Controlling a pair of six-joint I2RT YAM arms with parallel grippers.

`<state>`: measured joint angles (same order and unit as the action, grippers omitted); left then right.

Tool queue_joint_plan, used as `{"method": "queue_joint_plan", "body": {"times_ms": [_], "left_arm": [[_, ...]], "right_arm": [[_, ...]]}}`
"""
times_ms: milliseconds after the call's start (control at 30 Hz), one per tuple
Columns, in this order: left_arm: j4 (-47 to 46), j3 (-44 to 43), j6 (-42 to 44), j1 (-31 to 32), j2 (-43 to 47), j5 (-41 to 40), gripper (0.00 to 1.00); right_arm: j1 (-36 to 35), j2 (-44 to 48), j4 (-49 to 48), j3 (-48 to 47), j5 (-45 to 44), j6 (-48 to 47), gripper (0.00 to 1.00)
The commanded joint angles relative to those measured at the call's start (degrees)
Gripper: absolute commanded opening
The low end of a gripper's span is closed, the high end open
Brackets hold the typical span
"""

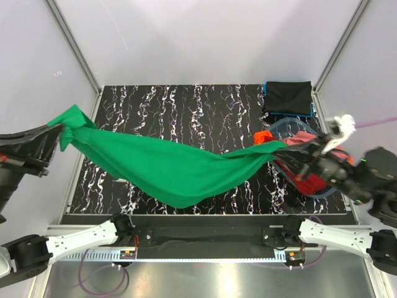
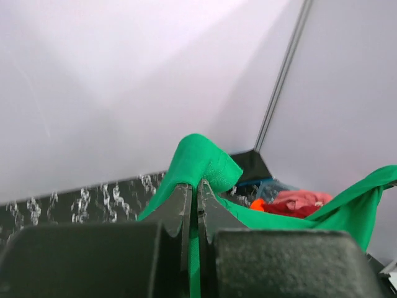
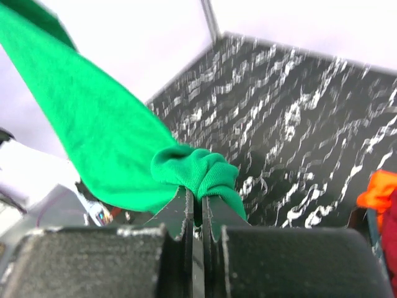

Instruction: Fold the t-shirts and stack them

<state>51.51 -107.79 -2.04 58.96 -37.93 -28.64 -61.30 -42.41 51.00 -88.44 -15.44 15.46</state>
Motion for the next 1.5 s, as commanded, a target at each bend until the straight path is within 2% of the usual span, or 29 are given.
{"method": "queue_joint_plan", "body": {"times_ms": [0,133,233,333,433,600,667,700,767,833,867,933,967,1033,1100,1133,1167,1300,1467], "left_arm": [[-6.4,-2.4,6.3,-1.7,-0.2,7.8,0.00],[-7.7,0.1,6.1,-2.4,2.3,3.9,0.00],[-9.5,6.1,4.7,-2.4,4.5,-3.4,0.00],[-9.4,9.8,4.0,-2.3,4.1,-11.0,0.00],[-8.4,12.9,3.3,-2.3,3.3,-13.8,0.00],[-2.2,21.4,-4.3,-2.3,1.7,-17.1,0.00],[1.0,26.0,-7.3,-2.3,2.2,-17.2,0.00],[2.0,27.5,-10.6,-2.3,2.5,-16.8,0.00],[5.3,31.3,-14.0,-2.3,3.7,-14.7,0.00],[8.1,34.8,-19.3,-2.2,4.6,-11.3,0.00],[8.9,36.1,-20.7,-2.3,5.7,-9.9,0.01],[9.3,40.3,-23.6,-2.3,7.3,-5.7,0.03],[9.2,41.7,-24.2,-2.3,7.8,-4.4,0.03],[9.3,44.7,-25.5,-2.3,8.1,-2.2,0.03],[9.5,46.1,-26.0,-2.3,8.1,-1.0,0.03],[10.1,46.4,-26.2,-2.3,7.9,-0.2,0.02],[10.6,46.3,-26.5,-2.3,8.0,0.3,0.00],[13.8,42.4,-29.0,-2.3,10.6,2.5,0.00],[20.2,34.2,-30.9,-2.3,14.9,0.4,0.01]], "right_arm": [[-0.3,5.6,-2.6,-4.5,-4.9,-3.2,0.00],[-0.4,12.3,-5.1,-3.1,-16.2,0.3,0.00],[-0.4,12.4,-3.9,-0.3,-20.1,3.0,0.00],[-0.4,7.4,1.3,-0.1,-25.0,6.9,0.00],[-0.4,0.6,5.0,2.7,-25.3,9.8,0.00],[-0.3,-9.5,6.1,16.5,-23.7,21.3,0.01],[1.1,-11.6,6.2,22.4,-22.2,28.6,0.07],[1.8,-12.0,6.2,24.5,-18.6,31.3,0.15],[2.1,-13.1,5.3,31.4,-14.7,38.0,0.45],[2.1,-13.7,3.4,36.0,-8.7,42.3,0.57],[2.1,-13.7,-1.0,39.5,-6.7,42.4,0.69],[2.1,-14.3,-6.3,41.2,-2.3,39.7,0.79],[2.1,-16.5,-9.6,40.2,-1.5,38.0,0.85],[2.1,-20.5,-10.2,36.3,-2.1,32.1,0.90],[2.9,-28.6,-10.1,28.7,-2.8,28.1,0.96],[3.7,-31.3,-10.2,23.8,-2.2,24.8,0.96],[5.2,-36.5,-10.6,21.5,-1.1,23.3,0.96],[12.1,-47.2,-15.0,13.5,7.3,17.7,0.94],[13.4,-59.4,-15.0,6.9,9.7,14.8,0.91]]}}
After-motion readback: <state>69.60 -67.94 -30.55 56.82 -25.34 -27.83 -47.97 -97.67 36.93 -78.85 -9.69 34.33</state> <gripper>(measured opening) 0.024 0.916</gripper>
